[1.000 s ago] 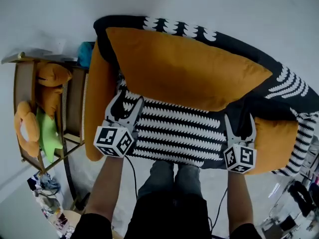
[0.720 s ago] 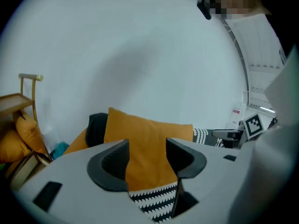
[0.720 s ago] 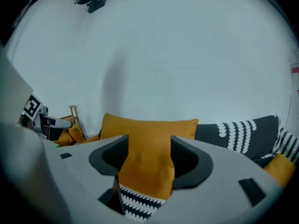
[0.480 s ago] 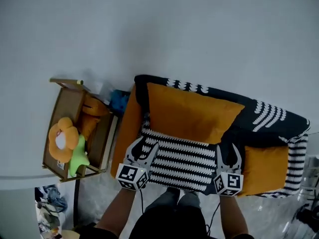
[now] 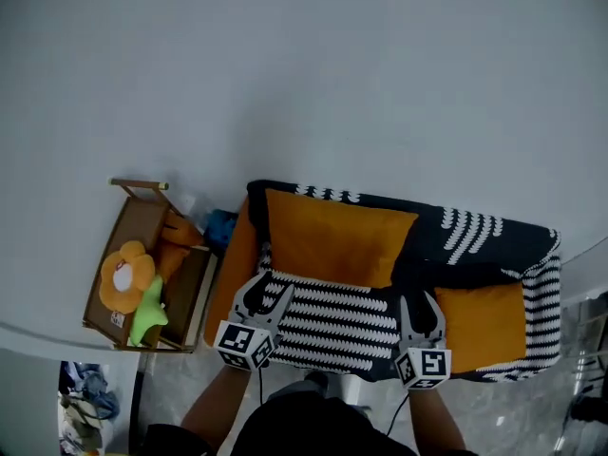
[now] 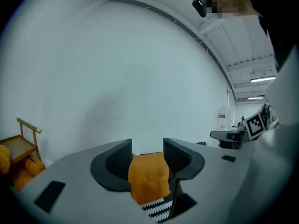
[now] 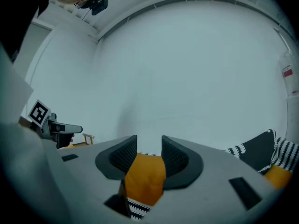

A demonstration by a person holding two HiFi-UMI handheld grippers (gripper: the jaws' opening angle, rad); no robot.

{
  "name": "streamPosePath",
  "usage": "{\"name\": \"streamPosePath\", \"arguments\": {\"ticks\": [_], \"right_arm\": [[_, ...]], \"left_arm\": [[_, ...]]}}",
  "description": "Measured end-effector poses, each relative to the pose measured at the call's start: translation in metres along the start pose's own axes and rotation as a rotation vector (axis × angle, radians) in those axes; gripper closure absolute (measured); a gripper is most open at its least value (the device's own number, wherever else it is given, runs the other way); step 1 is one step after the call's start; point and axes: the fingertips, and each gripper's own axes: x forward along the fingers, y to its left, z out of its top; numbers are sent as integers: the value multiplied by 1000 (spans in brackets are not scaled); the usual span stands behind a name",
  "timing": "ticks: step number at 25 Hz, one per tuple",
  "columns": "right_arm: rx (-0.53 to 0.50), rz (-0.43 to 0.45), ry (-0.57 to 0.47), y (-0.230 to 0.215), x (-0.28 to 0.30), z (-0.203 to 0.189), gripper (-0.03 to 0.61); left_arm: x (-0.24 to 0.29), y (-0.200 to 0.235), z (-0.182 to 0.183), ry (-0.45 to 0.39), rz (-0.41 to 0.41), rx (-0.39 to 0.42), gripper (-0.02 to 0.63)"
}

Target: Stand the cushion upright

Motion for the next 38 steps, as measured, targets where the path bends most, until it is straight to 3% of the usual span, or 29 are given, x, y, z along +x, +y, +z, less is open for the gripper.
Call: {"name": "streamPosePath", "arguments": {"ticks": [7,18,25,29,33,38], "right_arm": [[11,-73,-88,-45,-114,29,410],[38,-329,-188,-130,-304,46,413],[83,-510,-224,-179,-422,36,419],[92,-596,-233,-197,-486,29,423],[132,-747,-244,-220,-548,17,425],[136,-833,-255,-244,-577,12,425]], "left_arm": [[-12,-112,15,-52,-114,-16,391],[-25,-294,19,-57,-390,10,390],[-27,-421,10,-53,-586,33,390],[-27,-489,-10,-9,-695,50,390],[-30,-553,-31,43,-832,81,385],[-8,-600,-43,64,-909,90,385]]}}
